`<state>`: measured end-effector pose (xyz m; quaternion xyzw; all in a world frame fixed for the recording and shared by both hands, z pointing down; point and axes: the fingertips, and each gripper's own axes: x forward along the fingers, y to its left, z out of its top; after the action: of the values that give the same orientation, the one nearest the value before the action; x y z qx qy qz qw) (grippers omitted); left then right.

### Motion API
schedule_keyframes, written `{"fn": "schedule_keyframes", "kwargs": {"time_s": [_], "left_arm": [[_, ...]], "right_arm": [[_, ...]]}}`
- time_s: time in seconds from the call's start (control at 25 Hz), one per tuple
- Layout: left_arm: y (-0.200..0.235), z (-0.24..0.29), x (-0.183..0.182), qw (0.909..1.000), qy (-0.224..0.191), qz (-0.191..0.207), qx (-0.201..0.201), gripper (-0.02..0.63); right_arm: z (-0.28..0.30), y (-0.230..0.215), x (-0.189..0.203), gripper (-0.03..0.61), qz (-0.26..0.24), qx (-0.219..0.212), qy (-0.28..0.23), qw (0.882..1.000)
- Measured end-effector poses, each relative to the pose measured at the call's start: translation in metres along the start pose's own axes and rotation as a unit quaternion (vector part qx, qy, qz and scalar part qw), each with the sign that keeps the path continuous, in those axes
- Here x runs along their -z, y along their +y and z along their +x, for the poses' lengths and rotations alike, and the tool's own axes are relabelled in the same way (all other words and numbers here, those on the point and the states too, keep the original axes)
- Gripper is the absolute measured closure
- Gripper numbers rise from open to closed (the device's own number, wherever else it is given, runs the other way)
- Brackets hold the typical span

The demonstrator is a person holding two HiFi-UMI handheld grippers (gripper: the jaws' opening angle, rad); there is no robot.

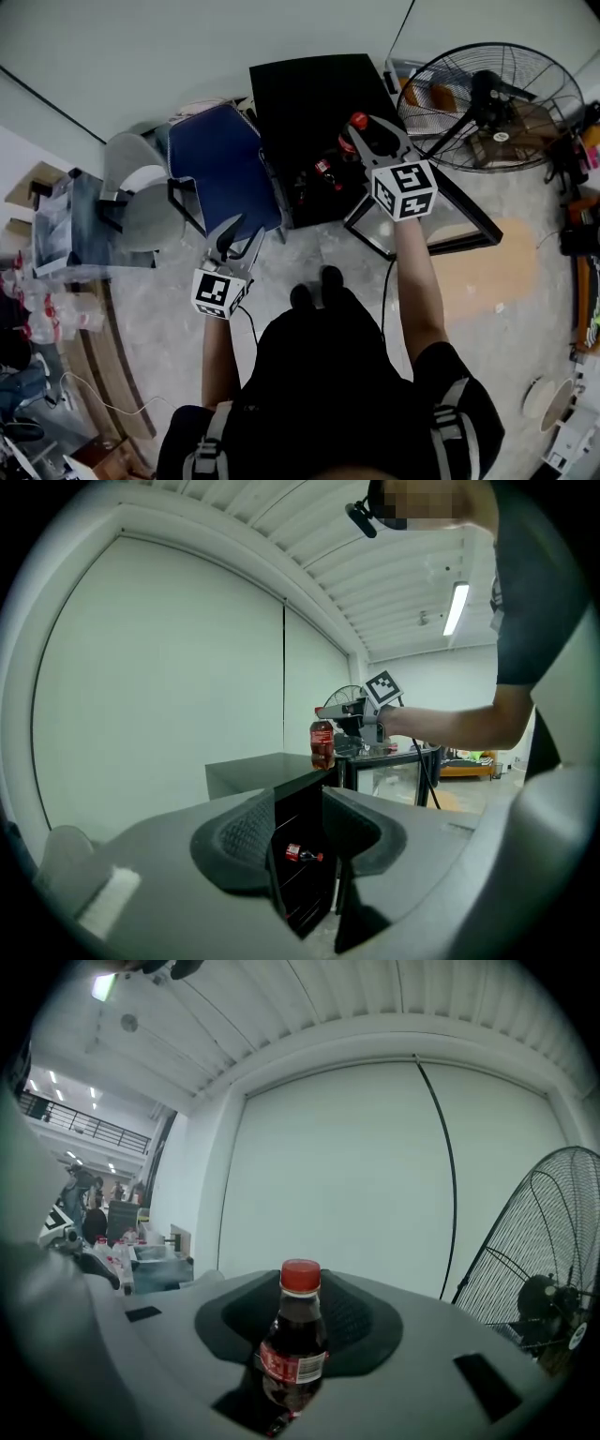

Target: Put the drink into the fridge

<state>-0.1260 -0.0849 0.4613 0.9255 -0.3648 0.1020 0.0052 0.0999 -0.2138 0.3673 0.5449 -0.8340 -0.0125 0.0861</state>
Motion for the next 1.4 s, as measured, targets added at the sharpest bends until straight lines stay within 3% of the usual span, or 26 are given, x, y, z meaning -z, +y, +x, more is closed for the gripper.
{"fn": "schedule_keyframes", "kwargs": {"time_s": [0.36,0.68,0.88,1.16,1.4], "left_arm": [[-0.003,-0.018,0.008,0.9998,0.001,0.009,0.016,0.454],[-0.006,-0.017,0.017,0.9996,0.016,0.010,0.023,0.456],[-0.003,-0.010,0.019,0.9997,0.019,0.008,0.013,0.456],[0.007,-0.002,0.027,0.9994,0.033,0.000,-0.004,0.456],[0.016,0.006,0.028,0.9989,0.042,0.000,-0.020,0.456]], "right_arm": [[-0.018,0.030,0.017,0.445,0.006,0.005,0.002,1.000],[-0.024,0.056,0.056,0.445,-0.015,-0.025,0.041,0.999],[-0.018,0.064,0.091,0.445,-0.003,-0.045,0.052,0.998],[-0.008,0.074,0.126,0.445,0.005,-0.066,0.018,0.998],[0.008,0.082,0.157,0.445,0.014,-0.092,0.031,0.995]]}}
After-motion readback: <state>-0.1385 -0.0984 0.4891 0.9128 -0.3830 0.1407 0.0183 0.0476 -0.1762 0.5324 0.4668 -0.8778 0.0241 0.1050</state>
